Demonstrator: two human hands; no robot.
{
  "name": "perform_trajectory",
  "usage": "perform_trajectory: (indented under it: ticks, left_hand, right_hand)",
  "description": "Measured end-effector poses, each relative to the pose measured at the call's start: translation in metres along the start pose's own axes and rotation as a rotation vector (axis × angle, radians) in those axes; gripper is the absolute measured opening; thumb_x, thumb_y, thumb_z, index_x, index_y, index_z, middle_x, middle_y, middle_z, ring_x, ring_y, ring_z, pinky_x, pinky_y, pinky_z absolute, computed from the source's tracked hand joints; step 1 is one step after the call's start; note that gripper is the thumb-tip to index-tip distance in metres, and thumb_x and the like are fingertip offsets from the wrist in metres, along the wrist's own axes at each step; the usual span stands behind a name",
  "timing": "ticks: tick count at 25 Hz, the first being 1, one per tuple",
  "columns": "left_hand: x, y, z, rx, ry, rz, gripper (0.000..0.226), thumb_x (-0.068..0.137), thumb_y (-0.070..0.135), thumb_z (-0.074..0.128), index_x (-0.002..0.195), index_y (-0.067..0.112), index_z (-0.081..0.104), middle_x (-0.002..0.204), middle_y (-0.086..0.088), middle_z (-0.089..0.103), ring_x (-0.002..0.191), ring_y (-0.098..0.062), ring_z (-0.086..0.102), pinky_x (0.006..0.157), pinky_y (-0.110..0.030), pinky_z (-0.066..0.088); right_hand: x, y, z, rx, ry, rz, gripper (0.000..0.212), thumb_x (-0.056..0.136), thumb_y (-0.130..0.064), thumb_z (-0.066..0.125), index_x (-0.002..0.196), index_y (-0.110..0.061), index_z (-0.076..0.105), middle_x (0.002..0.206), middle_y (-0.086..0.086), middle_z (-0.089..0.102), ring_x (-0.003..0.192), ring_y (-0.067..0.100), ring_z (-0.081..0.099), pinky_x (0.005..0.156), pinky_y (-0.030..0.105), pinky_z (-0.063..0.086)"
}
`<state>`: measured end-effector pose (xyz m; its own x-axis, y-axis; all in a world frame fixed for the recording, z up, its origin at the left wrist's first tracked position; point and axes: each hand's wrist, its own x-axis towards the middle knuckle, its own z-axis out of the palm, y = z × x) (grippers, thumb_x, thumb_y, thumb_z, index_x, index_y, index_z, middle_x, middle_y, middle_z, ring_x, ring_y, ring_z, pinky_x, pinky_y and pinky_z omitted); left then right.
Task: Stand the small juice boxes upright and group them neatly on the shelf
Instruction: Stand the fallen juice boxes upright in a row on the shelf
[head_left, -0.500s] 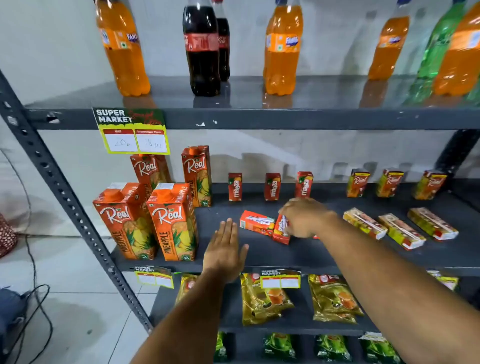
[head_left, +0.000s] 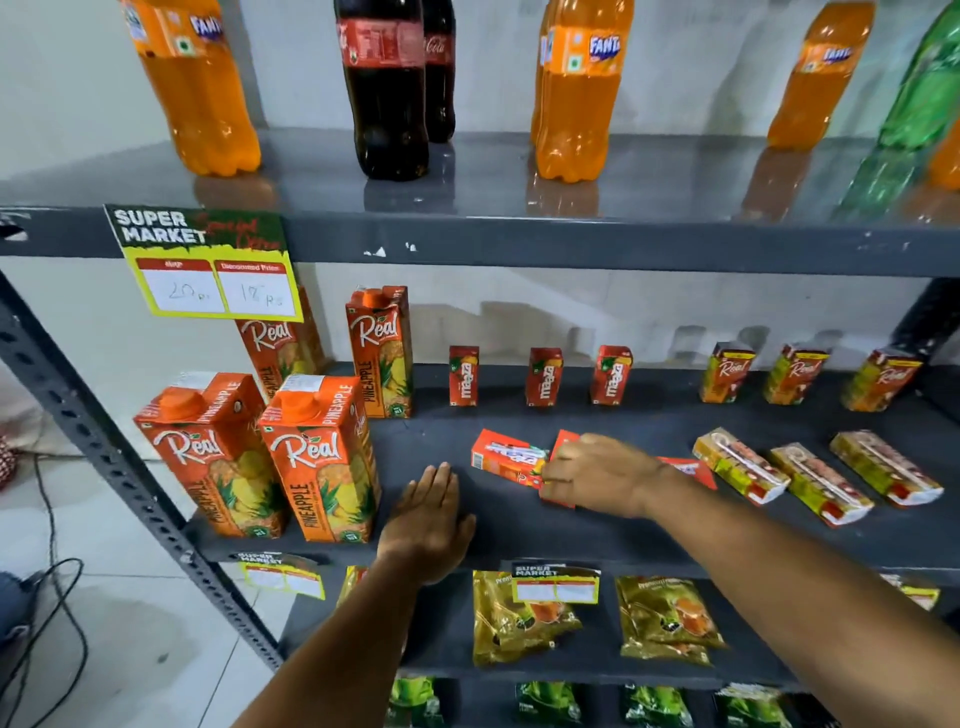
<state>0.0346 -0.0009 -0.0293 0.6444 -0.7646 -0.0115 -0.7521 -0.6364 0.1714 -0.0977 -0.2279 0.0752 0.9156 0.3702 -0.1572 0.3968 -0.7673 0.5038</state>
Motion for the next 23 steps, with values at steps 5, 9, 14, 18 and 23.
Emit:
perform_trajectory:
  ticks: [5, 9, 14, 18, 23]
  left_hand:
    - [0.000, 0.002, -0.001, 0.026, -0.004, -0.027, 0.074, 0.096, 0.053, 0.021, 0.151, 0.010, -0.003, 0.162, -0.006, -0.006, 0.147, -0.019, -0.009, 0.115, -0.032, -0.007]
    - [-0.001, 0.003, -0.002, 0.049, -0.001, -0.029, 0.073, 0.096, 0.053, 0.021, 0.151, 0.011, -0.002, 0.162, -0.005, -0.005, 0.147, -0.018, -0.008, 0.114, -0.031, -0.008]
    - [-0.002, 0.003, -0.003, 0.038, 0.009, -0.018, 0.072, 0.096, 0.053, 0.022, 0.152, 0.013, -0.001, 0.162, -0.004, -0.005, 0.147, -0.017, -0.008, 0.114, -0.031, -0.008]
    - [-0.003, 0.004, -0.005, 0.035, 0.017, -0.012, 0.071, 0.097, 0.052, 0.022, 0.152, 0.012, -0.001, 0.162, -0.004, -0.005, 0.147, -0.017, -0.009, 0.115, -0.032, -0.008]
    - [-0.003, 0.004, -0.005, 0.046, 0.016, -0.007, 0.070, 0.097, 0.052, 0.021, 0.151, 0.012, -0.002, 0.162, -0.004, -0.006, 0.147, -0.017, -0.010, 0.115, -0.032, -0.009]
  right_hand:
    - [0.006, 0.005, 0.005, 0.003, 0.013, -0.055, 0.040, 0.083, -0.017, 0.070, 0.121, -0.020, 0.058, 0.122, 0.006, 0.063, 0.108, 0.031, 0.059, 0.078, 0.041, 0.050]
    - [0.007, 0.008, 0.006, -0.015, 0.024, -0.075, 0.042, 0.082, -0.017, 0.072, 0.122, -0.021, 0.059, 0.122, 0.004, 0.064, 0.107, 0.029, 0.060, 0.078, 0.039, 0.051]
    - [0.009, 0.008, 0.011, -0.041, 0.053, -0.125, 0.036, 0.084, -0.017, 0.070, 0.118, -0.022, 0.059, 0.119, -0.001, 0.065, 0.107, 0.023, 0.059, 0.078, 0.037, 0.051]
    - [0.002, 0.017, 0.022, 0.345, 0.264, 0.208, 0.041, 0.081, -0.018, 0.067, 0.120, -0.018, 0.057, 0.116, 0.003, 0.062, 0.104, 0.025, 0.059, 0.082, 0.036, 0.050]
    - [0.007, 0.015, 0.032, 0.885, 0.552, 1.080, 0.063, 0.074, -0.030, 0.077, 0.129, -0.013, 0.052, 0.129, 0.013, 0.051, 0.109, 0.031, 0.058, 0.087, 0.036, 0.048]
